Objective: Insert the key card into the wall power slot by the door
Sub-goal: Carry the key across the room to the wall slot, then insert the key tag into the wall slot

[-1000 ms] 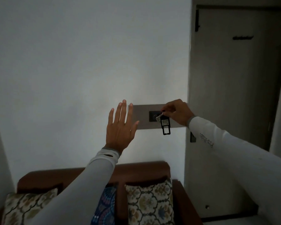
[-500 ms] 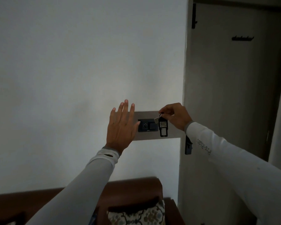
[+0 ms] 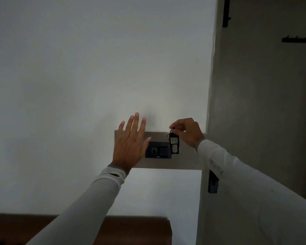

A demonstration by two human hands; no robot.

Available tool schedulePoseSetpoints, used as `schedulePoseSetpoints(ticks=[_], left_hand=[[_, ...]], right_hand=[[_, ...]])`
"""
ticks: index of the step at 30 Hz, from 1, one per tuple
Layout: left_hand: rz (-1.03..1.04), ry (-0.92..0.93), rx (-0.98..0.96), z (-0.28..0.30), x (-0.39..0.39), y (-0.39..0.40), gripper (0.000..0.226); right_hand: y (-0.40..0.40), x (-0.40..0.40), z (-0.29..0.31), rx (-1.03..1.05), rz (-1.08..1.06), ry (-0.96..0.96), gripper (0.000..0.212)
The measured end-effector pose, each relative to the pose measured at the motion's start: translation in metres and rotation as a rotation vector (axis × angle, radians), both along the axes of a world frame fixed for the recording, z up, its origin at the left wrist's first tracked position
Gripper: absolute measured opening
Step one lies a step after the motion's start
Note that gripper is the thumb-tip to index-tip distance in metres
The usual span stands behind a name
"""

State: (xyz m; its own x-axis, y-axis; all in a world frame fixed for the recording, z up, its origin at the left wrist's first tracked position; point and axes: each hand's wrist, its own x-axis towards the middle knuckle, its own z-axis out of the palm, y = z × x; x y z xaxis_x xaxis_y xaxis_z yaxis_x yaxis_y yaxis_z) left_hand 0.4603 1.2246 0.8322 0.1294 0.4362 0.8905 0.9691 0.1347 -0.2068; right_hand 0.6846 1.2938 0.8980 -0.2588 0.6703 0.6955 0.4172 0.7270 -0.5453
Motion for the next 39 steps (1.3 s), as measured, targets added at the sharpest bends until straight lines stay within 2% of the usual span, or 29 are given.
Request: schedulePoseSetpoints(ticks=[10, 25, 31, 39], left_hand=[[0.058, -0.004, -0.001, 0.008, -0.025, 0.083, 0.069], [0.008, -0.010, -0.037, -0.024, -0.069, 0.234, 0.065], [0.030, -0.068, -0.001, -0.050, -0.076, 0.274, 0.065], [0.019, -0.069, 0.027, -0.053, -0.078, 0.279, 0.066]], right_hand=[[0.097, -0.024, 0.003, -0.011, 0.078, 0.061, 0.016], [0.212, -0.068, -0.056, -0.026, 0.100, 0.059, 0.014], [0.233, -0.065, -0.072, -0.003, 0.127, 0.085, 0.016], [0.233, -0.069, -0.078, 0.111, 0.063, 0.090, 0.018]])
